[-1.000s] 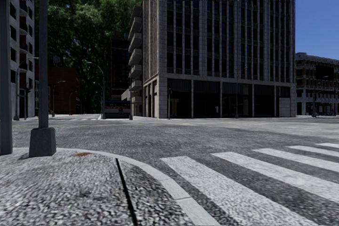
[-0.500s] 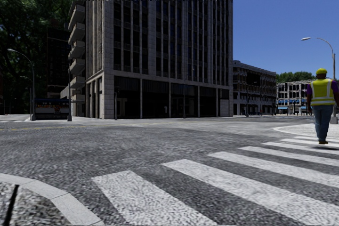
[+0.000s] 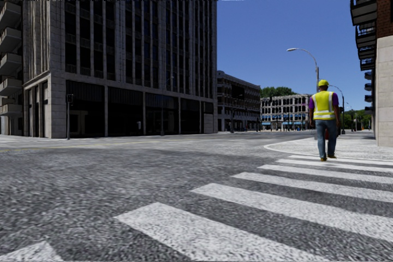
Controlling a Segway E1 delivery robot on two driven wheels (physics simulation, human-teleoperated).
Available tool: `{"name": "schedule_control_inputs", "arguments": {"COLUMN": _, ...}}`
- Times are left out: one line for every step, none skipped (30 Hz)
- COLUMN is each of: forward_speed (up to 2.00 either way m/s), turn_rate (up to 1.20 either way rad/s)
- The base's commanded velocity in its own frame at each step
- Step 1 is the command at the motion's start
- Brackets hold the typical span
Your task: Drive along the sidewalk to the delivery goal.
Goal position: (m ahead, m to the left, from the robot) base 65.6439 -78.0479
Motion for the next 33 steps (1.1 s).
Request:
{"name": "schedule_control_inputs", "arguments": {"forward_speed": 1.72, "turn_rate": -0.67}}
{"name": "schedule_control_inputs", "arguments": {"forward_speed": 1.72, "turn_rate": -0.67}}
{"name": "schedule_control_inputs", "arguments": {"forward_speed": 1.72, "turn_rate": -0.67}}
{"name": "schedule_control_inputs", "arguments": {"forward_speed": 1.72, "turn_rate": -0.67}}
{"name": "schedule_control_inputs", "arguments": {"forward_speed": 1.72, "turn_rate": -0.67}}
{"name": "schedule_control_inputs", "arguments": {"forward_speed": 1.72, "turn_rate": -0.67}}
{"name": "schedule_control_inputs", "arguments": {"forward_speed": 1.72, "turn_rate": -0.67}}
{"name": "schedule_control_inputs", "arguments": {"forward_speed": 1.70, "turn_rate": -0.67}}
{"name": "schedule_control_inputs", "arguments": {"forward_speed": 1.68, "turn_rate": -0.67}}
{"name": "schedule_control_inputs", "arguments": {"forward_speed": 1.68, "turn_rate": -0.67}}
{"name": "schedule_control_inputs", "arguments": {"forward_speed": 1.66, "turn_rate": -0.67}}
{"name": "schedule_control_inputs", "arguments": {"forward_speed": 1.65, "turn_rate": -0.67}}
{"name": "schedule_control_inputs", "arguments": {"forward_speed": 1.64, "turn_rate": -0.67}}
{"name": "schedule_control_inputs", "arguments": {"forward_speed": 1.64, "turn_rate": -0.67}}
{"name": "schedule_control_inputs", "arguments": {"forward_speed": 1.63, "turn_rate": -0.67}}
{"name": "schedule_control_inputs", "arguments": {"forward_speed": 1.63, "turn_rate": -0.67}}
{"name": "schedule_control_inputs", "arguments": {"forward_speed": 1.65, "turn_rate": -0.67}}
{"name": "schedule_control_inputs", "arguments": {"forward_speed": 1.65, "turn_rate": -0.67}}
{"name": "schedule_control_inputs", "arguments": {"forward_speed": 1.66, "turn_rate": -0.67}}
{"name": "schedule_control_inputs", "arguments": {"forward_speed": 1.66, "turn_rate": -0.67}}
{"name": "schedule_control_inputs", "arguments": {"forward_speed": 1.66, "turn_rate": -0.67}}
{"name": "schedule_control_inputs", "arguments": {"forward_speed": 1.66, "turn_rate": -0.67}}
{"name": "schedule_control_inputs", "arguments": {"forward_speed": 1.66, "turn_rate": -0.67}}
{"name": "schedule_control_inputs", "arguments": {"forward_speed": 1.66, "turn_rate": -0.66}}
{"name": "schedule_control_inputs", "arguments": {"forward_speed": 1.66, "turn_rate": -0.63}}
{"name": "schedule_control_inputs", "arguments": {"forward_speed": 1.66, "turn_rate": -0.63}}
{"name": "schedule_control_inputs", "arguments": {"forward_speed": 1.66, "turn_rate": -0.62}}
{"name": "schedule_control_inputs", "arguments": {"forward_speed": 1.65, "turn_rate": -0.62}}
{"name": "schedule_control_inputs", "arguments": {"forward_speed": 1.64, "turn_rate": -0.61}}
{"name": "schedule_control_inputs", "arguments": {"forward_speed": 1.64, "turn_rate": -0.61}}
{"name": "schedule_control_inputs", "arguments": {"forward_speed": 1.64, "turn_rate": -0.60}}
{"name": "schedule_control_inputs", "arguments": {"forward_speed": 1.64, "turn_rate": -0.59}}
{"name": "schedule_control_inputs", "arguments": {"forward_speed": 1.64, "turn_rate": -0.59}}
